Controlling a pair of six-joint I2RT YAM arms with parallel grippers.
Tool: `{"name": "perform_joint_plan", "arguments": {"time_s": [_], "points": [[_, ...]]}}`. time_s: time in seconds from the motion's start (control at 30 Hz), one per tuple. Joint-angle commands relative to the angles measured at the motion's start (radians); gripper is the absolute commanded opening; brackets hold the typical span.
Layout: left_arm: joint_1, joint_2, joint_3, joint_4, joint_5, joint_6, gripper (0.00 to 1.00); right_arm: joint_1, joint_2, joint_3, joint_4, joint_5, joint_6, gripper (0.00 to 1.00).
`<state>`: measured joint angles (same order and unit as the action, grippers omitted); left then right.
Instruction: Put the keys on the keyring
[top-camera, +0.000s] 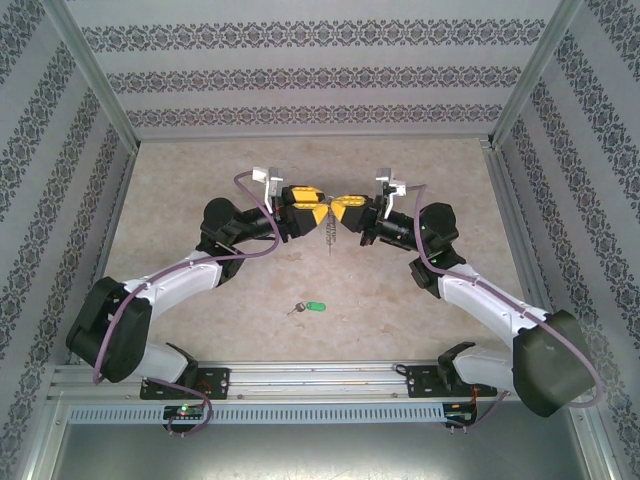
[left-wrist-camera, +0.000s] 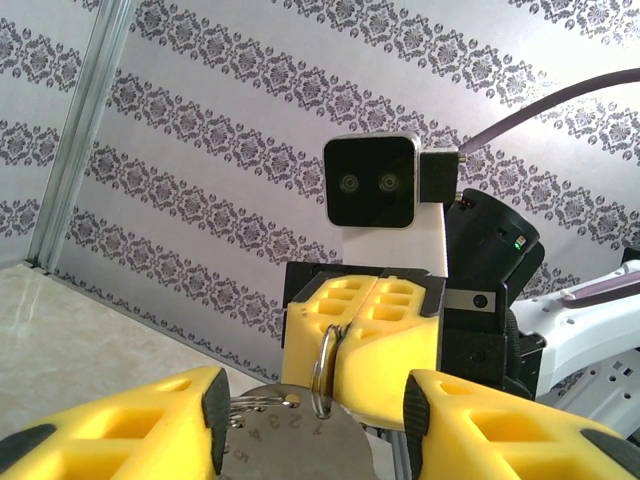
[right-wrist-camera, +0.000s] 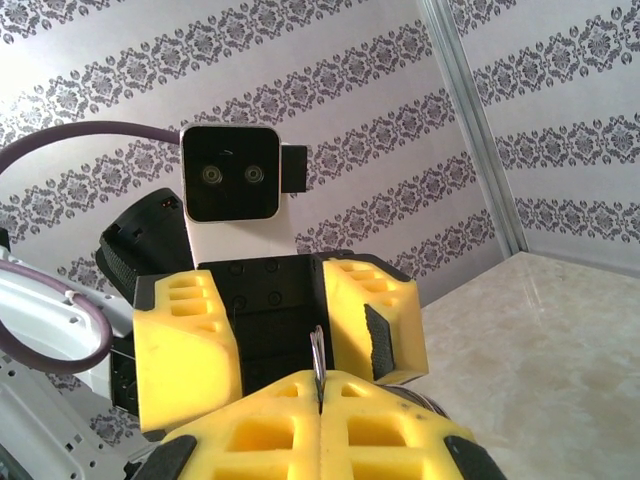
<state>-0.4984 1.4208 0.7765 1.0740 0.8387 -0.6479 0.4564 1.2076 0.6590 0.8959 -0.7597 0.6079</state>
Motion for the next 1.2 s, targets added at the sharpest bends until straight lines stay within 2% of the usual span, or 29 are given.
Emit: {"name": "perform_joint_plan", "arguments": {"time_s": [0.0, 0.33, 0.6, 0.73, 0.8, 0.87, 1.0, 1.03, 1.1, 1.13, 1.17], "points": [[-0.022, 0.013, 0.029, 0.085, 0.028, -0.019, 0.46, 0.014, 0.006, 0.036, 0.072, -0.008, 0.009, 0.0], [-0.028, 0.018, 0.029, 0.102, 0.031, -0.021, 0.19, 0.027, 0.017, 0.041, 0.071, -0.008, 0.007, 0.0], [-0.028, 0.009, 0.014, 0.111, 0.021, -0.018, 0.18, 0.025, 0.001, 0.03, 0.04, 0.0, -0.016, 0.0], [-0.03, 0.003, 0.012, 0.111, 0.017, -0.019, 0.09, 0.024, 0.0, 0.025, 0.037, 0.003, -0.02, 0.0], [-0.028, 0.004, 0.012, 0.114, 0.016, -0.021, 0.08, 0.025, 0.001, 0.025, 0.035, 0.0, -0.022, 0.0], [-0.03, 0.003, 0.014, 0.116, 0.018, -0.022, 0.01, 0.025, 0.003, 0.025, 0.031, -0.001, -0.023, 0.0], [-0.03, -0.001, 0.016, 0.099, 0.024, -0.011, 0.0, 0.017, -0.002, 0.024, 0.009, 0.005, -0.029, 0.0], [-0.031, -0.003, 0.013, 0.087, 0.025, -0.002, 0.0, 0.009, -0.011, 0.021, -0.011, 0.014, -0.032, 0.11], [-0.03, -0.012, 0.012, 0.047, 0.034, 0.03, 0.0, -0.017, -0.04, 0.008, -0.045, 0.026, -0.035, 0.23], [-0.03, -0.02, 0.013, 0.014, 0.039, 0.054, 0.0, -0.035, -0.063, -0.001, -0.065, 0.032, -0.034, 0.35], [-0.031, -0.028, 0.015, -0.023, 0.047, 0.082, 0.0, -0.053, -0.09, -0.01, -0.102, 0.041, -0.036, 0.41]]}}
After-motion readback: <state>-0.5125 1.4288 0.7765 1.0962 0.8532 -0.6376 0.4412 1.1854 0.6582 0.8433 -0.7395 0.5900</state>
